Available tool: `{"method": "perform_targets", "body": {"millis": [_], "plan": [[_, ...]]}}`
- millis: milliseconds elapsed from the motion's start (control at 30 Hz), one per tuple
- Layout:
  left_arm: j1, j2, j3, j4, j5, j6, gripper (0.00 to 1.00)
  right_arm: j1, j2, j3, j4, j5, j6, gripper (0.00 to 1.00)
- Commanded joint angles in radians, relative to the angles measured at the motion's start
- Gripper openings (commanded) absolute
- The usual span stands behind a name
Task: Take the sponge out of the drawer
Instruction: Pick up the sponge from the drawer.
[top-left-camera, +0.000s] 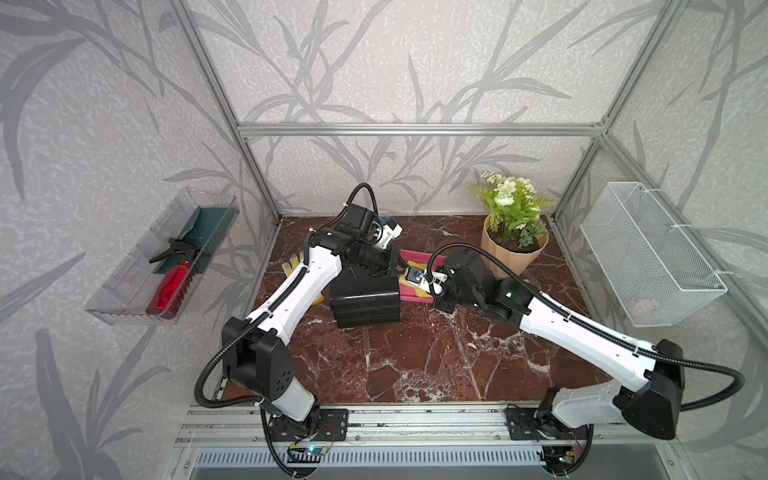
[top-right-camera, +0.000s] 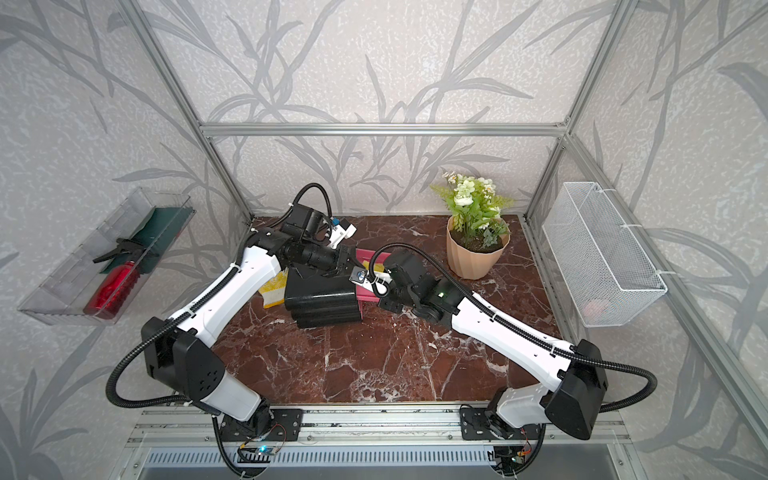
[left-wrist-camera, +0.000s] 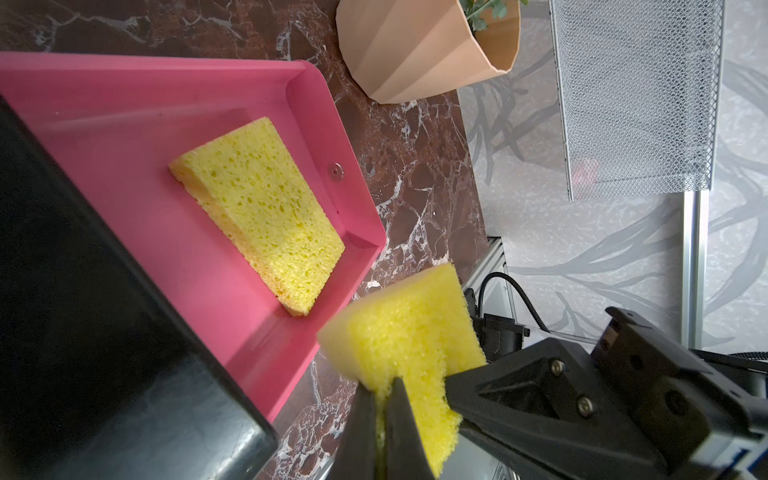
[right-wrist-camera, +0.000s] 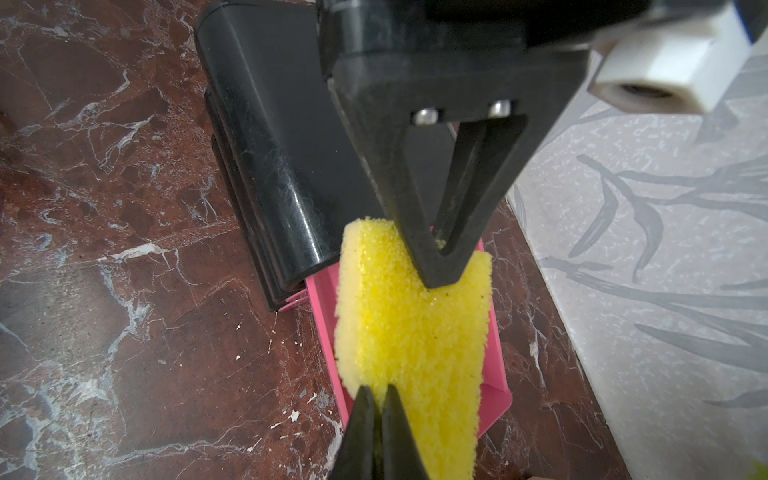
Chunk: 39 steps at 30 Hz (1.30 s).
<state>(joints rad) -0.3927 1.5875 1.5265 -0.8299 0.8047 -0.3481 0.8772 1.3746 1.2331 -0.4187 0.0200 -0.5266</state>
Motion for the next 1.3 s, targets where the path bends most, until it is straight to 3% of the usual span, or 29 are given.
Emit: {"method": "perform_targets", "body": {"millis": [0, 100, 267, 333, 433, 600, 900, 1067, 1267], "plan": [[-0.017, 0.000, -0.015, -0.022, 0.035, 0.020, 0.00, 0.011, 0.016, 0.043, 0.074, -0.005, -0.009, 0.07], [-0.017, -0.020, -0.026, -0.006, 0.000, 0.013, 0.00, 0.011, 0.020, 0.042, 0.092, 0.011, 0.010, 0.14], [-0.017, -0.076, -0.077, 0.091, -0.058, -0.056, 0.00, 0.011, -0.012, 0.029, 0.169, 0.137, 0.104, 0.61], [-0.017, -0.107, -0.107, 0.140, -0.087, -0.089, 0.00, 0.009, -0.044, 0.010, 0.216, 0.181, 0.143, 0.73], [-0.019, -0.168, -0.175, 0.239, -0.129, -0.159, 0.00, 0.004, -0.099, -0.013, 0.252, 0.192, 0.209, 0.82], [-0.090, -0.293, -0.328, 0.408, -0.330, -0.268, 0.00, -0.036, -0.152, -0.046, 0.286, 0.262, 0.348, 0.90], [-0.411, -0.446, -0.660, 0.741, -0.750, -0.453, 0.00, -0.084, -0.234, -0.146, 0.230, 0.335, 0.599, 0.90], [-0.607, -0.408, -0.757, 0.840, -0.915, -0.489, 0.00, -0.084, -0.338, -0.256, 0.180, 0.340, 0.728, 0.90], [-0.744, -0.259, -0.751, 0.925, -1.024, -0.512, 0.00, -0.084, -0.469, -0.355, 0.092, 0.350, 0.835, 0.90]]}}
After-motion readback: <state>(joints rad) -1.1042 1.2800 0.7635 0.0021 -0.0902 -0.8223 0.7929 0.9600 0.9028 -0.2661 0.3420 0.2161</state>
